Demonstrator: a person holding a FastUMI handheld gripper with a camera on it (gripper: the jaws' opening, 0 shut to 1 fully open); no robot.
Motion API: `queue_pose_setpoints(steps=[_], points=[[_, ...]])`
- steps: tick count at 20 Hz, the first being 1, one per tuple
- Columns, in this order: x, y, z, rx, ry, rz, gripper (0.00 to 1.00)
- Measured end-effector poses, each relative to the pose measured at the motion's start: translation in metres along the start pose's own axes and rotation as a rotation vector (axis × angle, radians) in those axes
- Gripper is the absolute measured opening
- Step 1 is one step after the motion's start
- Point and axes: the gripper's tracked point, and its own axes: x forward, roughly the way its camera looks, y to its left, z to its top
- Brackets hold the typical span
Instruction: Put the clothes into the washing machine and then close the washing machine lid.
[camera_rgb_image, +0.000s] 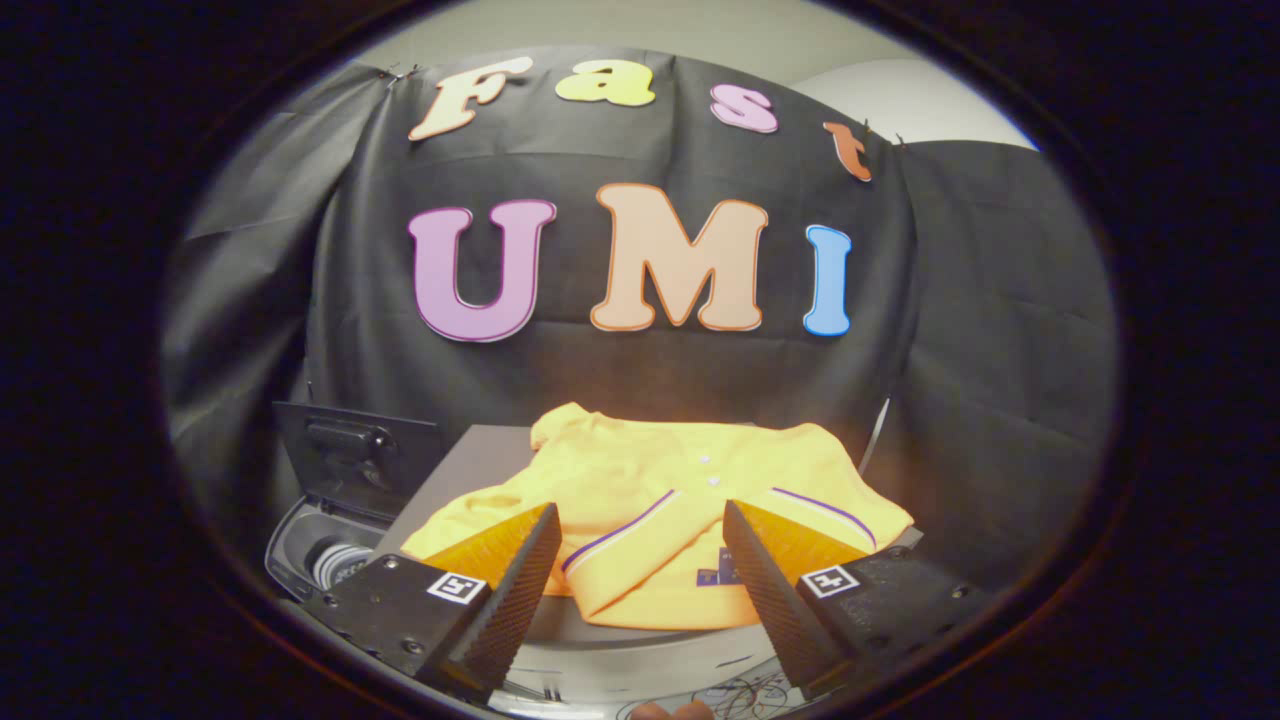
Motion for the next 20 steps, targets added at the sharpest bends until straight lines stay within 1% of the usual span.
queue_pose_setpoints(steps=[5, 8, 11, 12, 13, 15, 16, 17, 19, 20], points=[[0.032, -0.008, -0.003, 0.013, 0.067, -0.028, 0.99], [0.049, -0.01, -0.016, 0.029, 0.147, -0.029, 0.99], [0.059, -0.015, -0.032, -0.009, 0.212, -0.046, 0.99], [0.061, -0.015, -0.029, 0.001, 0.192, -0.051, 0.99], [0.063, -0.015, -0.03, 0.006, 0.205, -0.045, 1.0], [0.06, -0.014, -0.03, 0.006, 0.191, -0.044, 0.97], [0.061, -0.015, -0.032, -0.004, 0.197, -0.048, 0.94], [0.061, -0.014, -0.029, -0.02, 0.186, -0.06, 0.87], [0.06, -0.026, -0.031, -0.07, 0.191, -0.131, 0.46], [0.057, -0.028, -0.032, -0.063, 0.201, -0.143, 0.26]])
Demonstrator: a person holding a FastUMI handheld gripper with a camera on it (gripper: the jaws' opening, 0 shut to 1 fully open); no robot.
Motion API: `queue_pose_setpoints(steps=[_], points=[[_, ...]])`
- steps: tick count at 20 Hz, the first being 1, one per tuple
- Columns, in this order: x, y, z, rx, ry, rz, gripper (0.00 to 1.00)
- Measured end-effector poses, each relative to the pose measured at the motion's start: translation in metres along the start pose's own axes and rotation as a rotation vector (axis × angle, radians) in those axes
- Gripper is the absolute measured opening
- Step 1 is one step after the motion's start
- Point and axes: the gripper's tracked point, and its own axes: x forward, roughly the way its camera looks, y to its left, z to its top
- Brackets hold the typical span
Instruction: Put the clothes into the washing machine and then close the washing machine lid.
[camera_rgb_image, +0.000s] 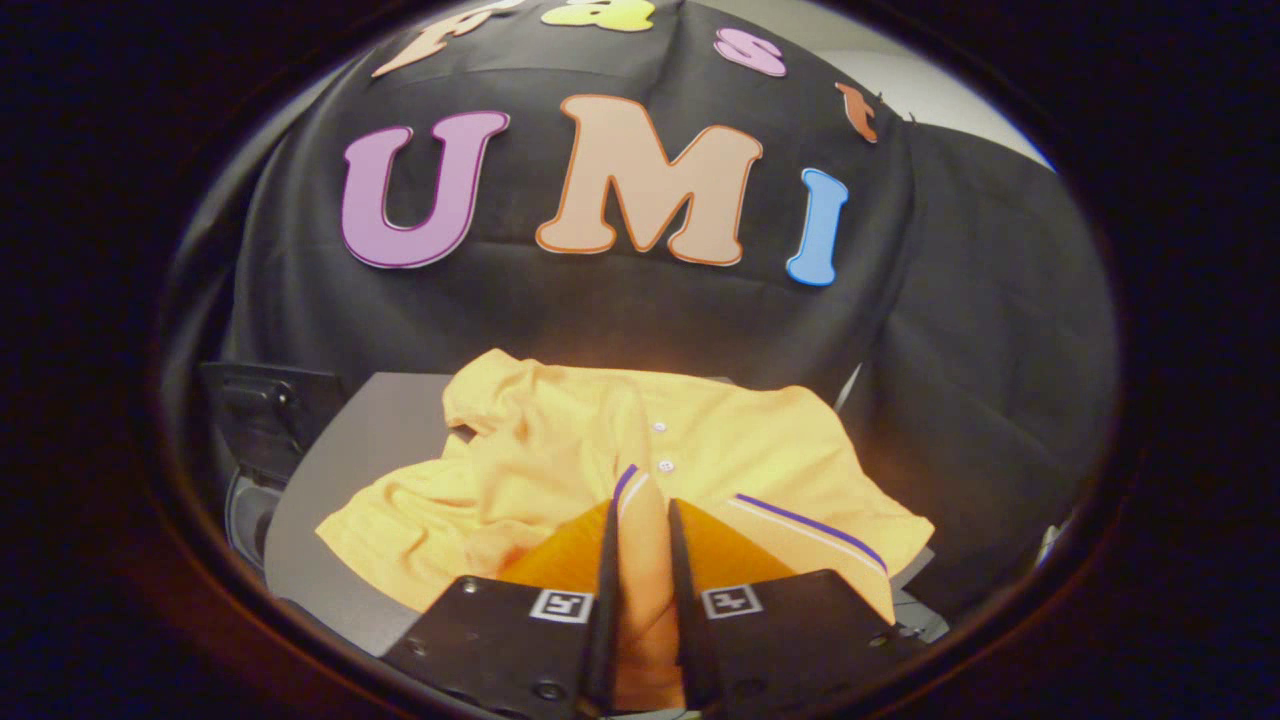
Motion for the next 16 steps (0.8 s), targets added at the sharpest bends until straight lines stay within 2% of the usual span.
queue_pose_setpoints(steps=[2, 4, 10, 13, 16], points=[[-0.003, 0.0, 0.0, 0.04, 0.026, -0.004, 0.14], [-0.006, 0.003, 0.006, 0.096, 0.021, 0.002, 0.08], [-0.035, 0.052, 0.044, 0.108, -0.089, 0.116, 0.05], [-0.052, 0.103, 0.068, 0.109, -0.131, 0.223, 0.05], [-0.061, 0.148, 0.072, 0.077, -0.133, 0.29, 0.05]])
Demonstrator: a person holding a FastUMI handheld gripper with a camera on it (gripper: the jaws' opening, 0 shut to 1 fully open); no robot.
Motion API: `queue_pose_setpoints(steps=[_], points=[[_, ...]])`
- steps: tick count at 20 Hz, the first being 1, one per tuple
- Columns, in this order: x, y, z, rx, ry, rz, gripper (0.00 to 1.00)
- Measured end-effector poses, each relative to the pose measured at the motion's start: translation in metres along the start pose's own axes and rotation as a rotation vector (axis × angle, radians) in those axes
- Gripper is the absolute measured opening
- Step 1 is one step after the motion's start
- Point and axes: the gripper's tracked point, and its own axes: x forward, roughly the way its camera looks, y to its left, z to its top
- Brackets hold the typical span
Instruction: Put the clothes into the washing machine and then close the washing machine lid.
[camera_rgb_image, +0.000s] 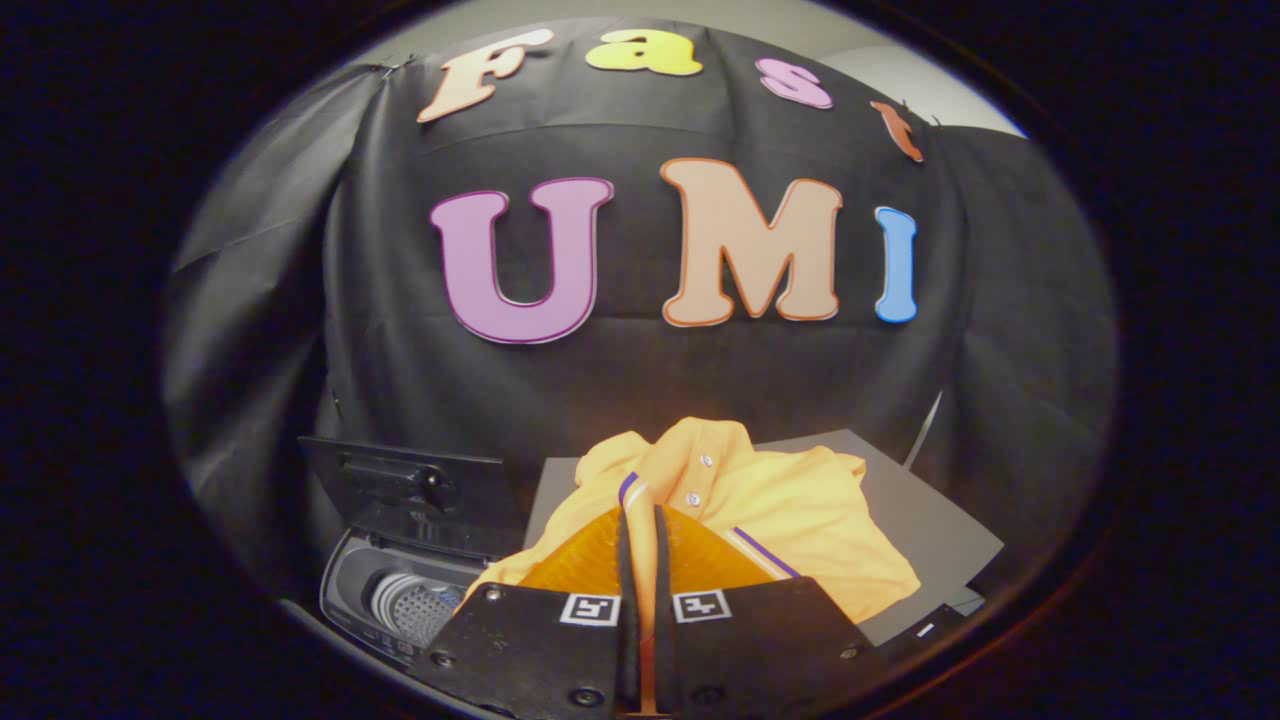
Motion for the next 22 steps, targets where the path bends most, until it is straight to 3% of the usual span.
queue_pose_setpoints(steps=[8, 22], points=[[0.013, 0.109, -0.01, -0.014, 0.04, 0.169, 0.05], [0.051, 0.222, -0.038, 0.004, 0.076, 0.275, 0.05]])
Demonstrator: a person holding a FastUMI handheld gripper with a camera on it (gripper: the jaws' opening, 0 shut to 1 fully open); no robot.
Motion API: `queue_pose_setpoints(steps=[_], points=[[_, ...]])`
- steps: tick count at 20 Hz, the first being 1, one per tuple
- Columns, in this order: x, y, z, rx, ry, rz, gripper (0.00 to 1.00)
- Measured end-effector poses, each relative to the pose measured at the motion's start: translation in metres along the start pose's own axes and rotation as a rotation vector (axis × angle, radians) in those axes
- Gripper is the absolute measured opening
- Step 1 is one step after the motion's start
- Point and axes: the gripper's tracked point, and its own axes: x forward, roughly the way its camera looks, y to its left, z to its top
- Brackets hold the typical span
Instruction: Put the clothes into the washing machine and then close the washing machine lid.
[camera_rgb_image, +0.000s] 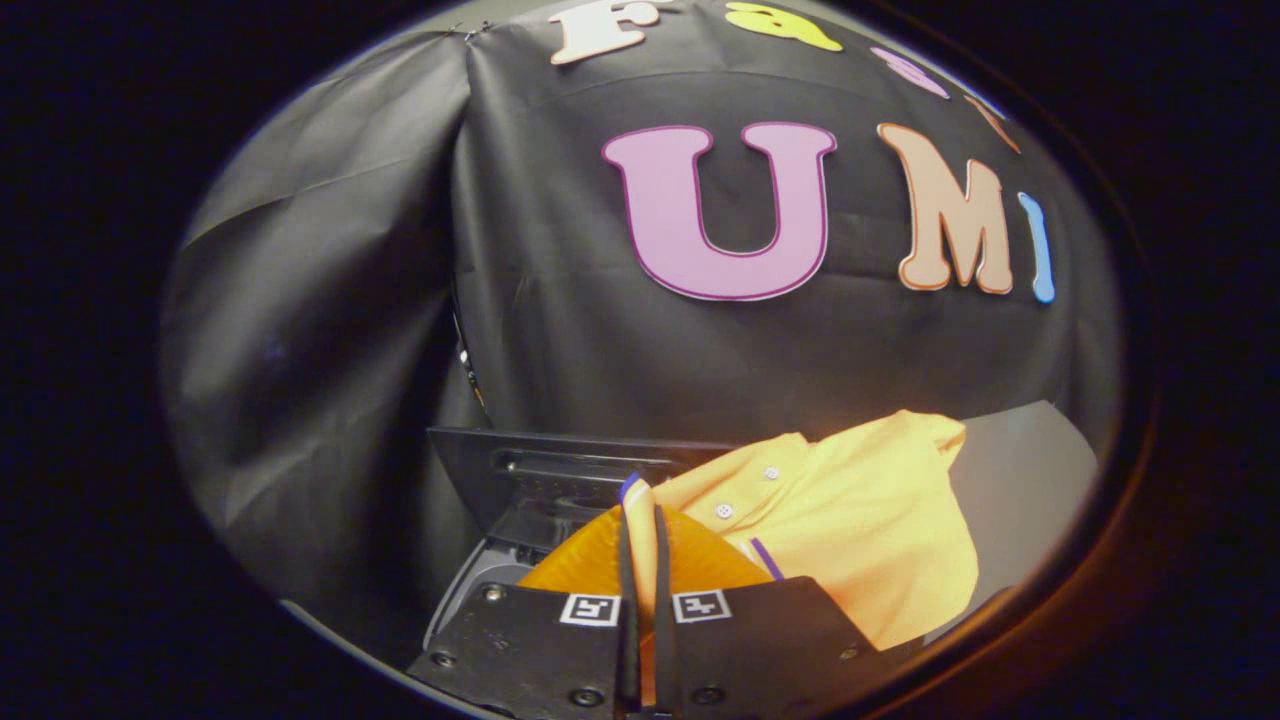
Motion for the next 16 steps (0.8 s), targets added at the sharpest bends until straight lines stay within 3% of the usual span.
queue_pose_setpoints(steps=[12, 16], points=[[0.041, 0.05, -0.039, 0.024, 0.054, 0.097, 0.05], [0.053, 0.058, -0.044, 0.001, 0.054, 0.089, 0.05]])
